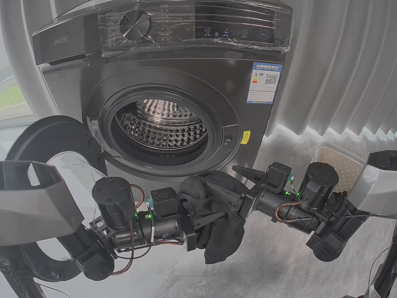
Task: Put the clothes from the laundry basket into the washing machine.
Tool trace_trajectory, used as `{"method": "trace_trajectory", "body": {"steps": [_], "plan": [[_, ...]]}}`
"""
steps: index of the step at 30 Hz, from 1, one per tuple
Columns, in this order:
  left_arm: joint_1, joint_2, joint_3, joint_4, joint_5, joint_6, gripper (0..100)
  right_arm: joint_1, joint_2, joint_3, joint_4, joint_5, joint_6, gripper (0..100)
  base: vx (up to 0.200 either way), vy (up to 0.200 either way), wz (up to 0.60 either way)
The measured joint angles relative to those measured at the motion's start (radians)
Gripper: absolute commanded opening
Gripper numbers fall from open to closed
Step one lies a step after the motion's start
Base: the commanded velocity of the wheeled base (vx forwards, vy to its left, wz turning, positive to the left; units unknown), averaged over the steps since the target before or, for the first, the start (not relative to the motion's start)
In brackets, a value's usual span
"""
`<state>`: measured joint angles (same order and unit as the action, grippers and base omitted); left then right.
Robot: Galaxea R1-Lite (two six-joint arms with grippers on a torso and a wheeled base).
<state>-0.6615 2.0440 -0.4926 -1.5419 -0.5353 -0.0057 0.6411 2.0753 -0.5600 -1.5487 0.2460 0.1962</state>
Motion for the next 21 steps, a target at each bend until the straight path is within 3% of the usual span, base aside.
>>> {"method": "trace_trajectory", "body": {"steps": [5,12,16,21], "plan": [[0.014,-0.001,-0.005,-0.009,0.014,0.000,0,-0.007,-0.014,0.002,0.003,-0.003,0.001,100,0.000,0.000,0.00],[0.065,-0.004,-0.009,-0.018,0.075,-0.007,0,-0.061,-0.108,0.002,0.019,-0.005,0.001,100,0.000,0.000,0.00],[0.083,-0.004,-0.009,-0.015,0.199,-0.026,0,-0.115,-0.157,0.002,0.018,-0.007,0.002,100,0.000,0.000,0.00],[0.092,-0.005,-0.004,-0.013,0.361,-0.072,0,-0.147,-0.204,0.010,0.015,-0.007,0.001,100,0.000,0.000,0.00]]}}
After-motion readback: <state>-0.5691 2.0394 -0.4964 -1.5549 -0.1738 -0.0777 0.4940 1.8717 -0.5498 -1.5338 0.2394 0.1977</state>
